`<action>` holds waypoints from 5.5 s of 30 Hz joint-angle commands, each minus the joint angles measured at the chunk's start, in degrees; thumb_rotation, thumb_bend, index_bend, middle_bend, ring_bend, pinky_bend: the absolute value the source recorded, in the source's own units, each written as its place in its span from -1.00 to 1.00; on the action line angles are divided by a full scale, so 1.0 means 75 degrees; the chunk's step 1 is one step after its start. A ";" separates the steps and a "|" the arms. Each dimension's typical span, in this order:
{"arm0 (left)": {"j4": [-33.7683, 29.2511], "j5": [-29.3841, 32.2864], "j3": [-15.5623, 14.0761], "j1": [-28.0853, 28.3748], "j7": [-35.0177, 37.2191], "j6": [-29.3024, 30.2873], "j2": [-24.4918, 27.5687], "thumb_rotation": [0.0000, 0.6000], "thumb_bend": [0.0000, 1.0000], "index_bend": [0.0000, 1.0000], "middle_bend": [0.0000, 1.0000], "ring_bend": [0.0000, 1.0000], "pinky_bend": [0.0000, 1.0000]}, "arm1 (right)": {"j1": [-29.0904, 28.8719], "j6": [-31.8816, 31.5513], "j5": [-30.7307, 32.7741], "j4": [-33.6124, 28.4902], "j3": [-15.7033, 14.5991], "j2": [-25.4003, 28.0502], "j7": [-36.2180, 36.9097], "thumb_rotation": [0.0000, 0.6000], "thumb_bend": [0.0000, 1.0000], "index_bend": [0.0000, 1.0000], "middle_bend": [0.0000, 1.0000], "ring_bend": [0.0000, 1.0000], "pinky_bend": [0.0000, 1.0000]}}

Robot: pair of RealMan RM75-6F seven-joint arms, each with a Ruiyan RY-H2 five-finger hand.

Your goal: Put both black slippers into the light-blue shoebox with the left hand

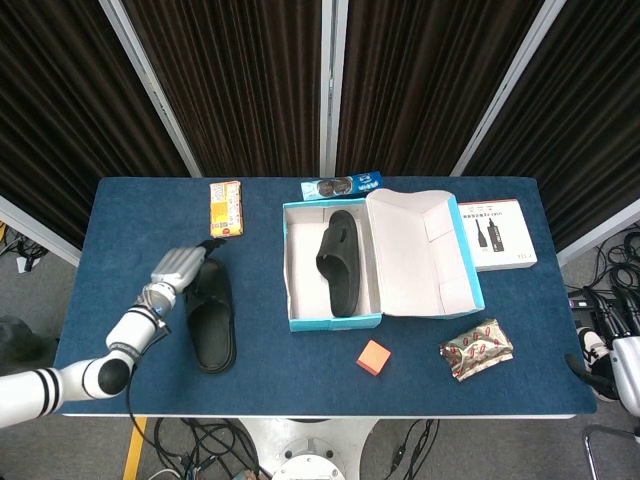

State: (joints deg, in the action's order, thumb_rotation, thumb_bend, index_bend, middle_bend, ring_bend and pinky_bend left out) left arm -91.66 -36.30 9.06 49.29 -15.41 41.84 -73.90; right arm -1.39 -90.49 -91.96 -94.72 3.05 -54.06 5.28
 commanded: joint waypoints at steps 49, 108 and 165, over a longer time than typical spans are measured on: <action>0.0077 -0.0629 0.1057 -0.1027 0.2743 0.1206 0.0355 1.00 -1.00 0.27 0.28 0.82 0.73 | 0.0089 -0.0181 -0.0060 0.0137 -0.0083 -0.0069 0.0179 1.00 -0.80 -0.88 -0.64 -1.00 -0.89; 0.6104 -0.2812 0.2419 0.1397 0.6498 -0.0517 -0.5135 1.00 -1.00 0.22 0.23 0.55 -0.74 | 0.0233 -0.0207 0.0090 -0.0414 -0.0078 0.0163 -0.0468 1.00 -0.80 -0.88 -0.64 -1.00 -0.89; 0.3990 -0.2525 0.2022 0.0375 0.1803 0.0911 -0.4008 1.00 -1.00 -0.93 -1.00 -1.00 -0.74 | 0.0288 -0.0317 -0.0087 -0.0254 -0.0117 0.0142 -0.0233 1.00 -0.80 -0.88 -0.64 -1.00 -0.89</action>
State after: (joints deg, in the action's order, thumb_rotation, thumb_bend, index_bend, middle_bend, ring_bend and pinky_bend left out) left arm -58.05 -56.72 24.29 53.68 -0.17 48.68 -106.86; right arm 0.75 -92.85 -92.59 -96.62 2.18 -52.99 3.53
